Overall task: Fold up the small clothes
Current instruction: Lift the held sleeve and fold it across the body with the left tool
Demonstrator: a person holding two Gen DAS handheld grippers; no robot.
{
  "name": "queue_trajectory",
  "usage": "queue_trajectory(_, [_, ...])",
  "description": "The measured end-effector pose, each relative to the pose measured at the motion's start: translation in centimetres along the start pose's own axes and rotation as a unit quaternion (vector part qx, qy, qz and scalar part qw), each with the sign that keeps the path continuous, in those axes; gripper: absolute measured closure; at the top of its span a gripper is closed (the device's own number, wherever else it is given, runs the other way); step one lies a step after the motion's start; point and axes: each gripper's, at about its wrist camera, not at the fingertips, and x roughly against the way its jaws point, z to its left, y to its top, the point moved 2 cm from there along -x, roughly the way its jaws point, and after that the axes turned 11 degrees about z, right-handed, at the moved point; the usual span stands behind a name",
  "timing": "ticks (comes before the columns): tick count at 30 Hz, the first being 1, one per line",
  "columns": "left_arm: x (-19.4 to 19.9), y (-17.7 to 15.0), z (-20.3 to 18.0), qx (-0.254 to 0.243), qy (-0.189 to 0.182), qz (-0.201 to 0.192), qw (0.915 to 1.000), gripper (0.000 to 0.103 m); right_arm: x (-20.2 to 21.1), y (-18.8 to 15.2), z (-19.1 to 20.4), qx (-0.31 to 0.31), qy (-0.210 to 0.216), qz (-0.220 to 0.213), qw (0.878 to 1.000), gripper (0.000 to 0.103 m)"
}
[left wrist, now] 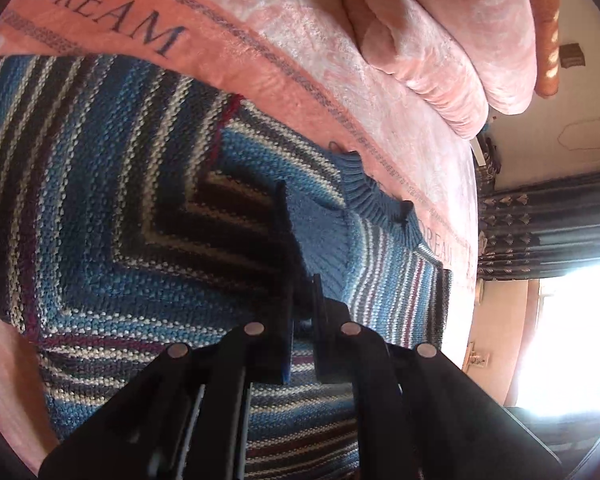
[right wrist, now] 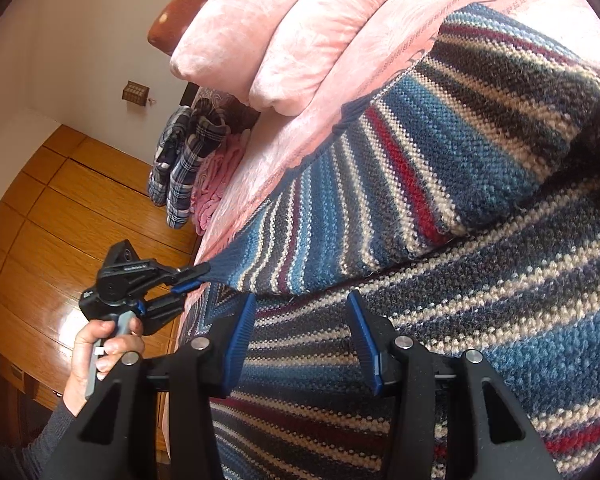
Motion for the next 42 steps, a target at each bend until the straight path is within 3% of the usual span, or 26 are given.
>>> queue_trajectory(7, [-2.4,-0.5,2.2,0.01,0.058,0.014,0.9982,0.096,-0.3,0.0,0.2,0.001,-0.004,0.003,1.0,0.055])
queue_trajectory(8, [-2.0,-0.7,2.0,0.011,0.071,0.007,0.9974,0.088,-0.4,0.0,0.3,0.001,-0.004,0.003,1.0,0.055])
queue_trajectory(10, [0.0,-1.3,1.1,0.019,0.136,-0.044,0.9896,0.082,-0.4,0.0,0.3,0.0,-0.004,0.002,1.0,0.055])
queue_trajectory(11, [1.3,-1.8,0.1,0.005,0.143,-0.078,0.9867,0.075,-0.4,0.0,0.3,0.0,-0.003,0.001,1.0,0.055])
queue_trajectory(12, [2.0,-2.3,-1.0,-0.014,0.125,-0.099,0.9871,0.071,-0.4,0.1,0.3,0.0,-0.002,0.001,1.0,0.055])
queue_trajectory(14, [2.2,-2.9,-3.3,-0.047,0.079,-0.108,0.9899,0.071,-0.5,0.1,0.2,-0.001,-0.001,0.002,1.0,0.055])
queue_trajectory(17, [-1.0,-2.4,-5.1,-0.075,-0.002,-0.052,0.9958,0.07,-0.6,0.2,0.4,0.003,-0.002,0.004,1.0,0.055])
queue_trajectory(18, [-2.3,-2.1,-5.0,-0.073,-0.009,-0.036,0.9966,0.071,-0.5,0.2,0.3,0.004,-0.003,0.003,1.0,0.055])
queue_trajectory(20, [-4.5,-1.7,-3.8,-0.058,0.02,-0.014,0.998,0.076,-0.4,0.2,0.1,-0.002,-0.001,0.002,1.0,0.055])
queue_trajectory(21, [-5.1,-1.8,-2.7,-0.041,0.036,-0.01,0.9984,0.083,-0.3,0.2,-0.1,-0.005,-0.001,0.001,1.0,0.055])
queue_trajectory(23, [-5.5,-2.2,-0.7,-0.023,0.034,-0.007,0.9992,0.101,-0.2,0.2,-0.3,-0.008,0.0,0.001,1.0,0.055])
queue_trajectory(26, [-3.1,-3.2,1.4,-0.003,0.014,-0.022,0.9996,0.101,-0.2,0.0,-0.4,-0.007,0.001,0.003,1.0,0.055])
queue_trajectory(28, [0.1,-4.1,2.6,0.0,0.008,-0.053,0.9986,0.06,-0.3,-0.1,-0.1,-0.002,0.0,0.006,1.0,0.055])
queue_trajectory(29, [2.4,-4.8,3.4,0.002,0.003,-0.085,0.9963,0.034,-0.4,-0.2,0.0,0.001,-0.001,0.007,1.0,0.055])
queue_trajectory(30, [4.7,-5.4,4.7,0.008,-0.002,-0.121,0.9926,0.028,-0.5,-0.2,0.0,0.003,-0.002,0.008,1.0,0.055])
queue_trajectory(33, [11.7,-7.0,9.9,0.06,-0.011,-0.197,0.9784,0.023,-0.6,-0.3,0.2,0.003,-0.001,0.008,1.0,0.055])
queue_trajectory(37, [20.7,-8.4,20.6,0.178,-0.008,-0.294,0.939,0.02,-0.9,-0.4,0.5,0.009,-0.003,0.012,1.0,0.055])
queue_trajectory(39, [23.5,-8.7,25.0,0.224,0.002,-0.318,0.9214,0.02,-1.0,-0.6,0.7,0.012,-0.005,0.014,1.0,0.055])
queue_trajectory(42, [25.9,-7.4,29.9,0.252,0.02,-0.325,0.9111,0.021,-1.1,-0.7,0.9,0.018,-0.006,0.015,1.0,0.055])
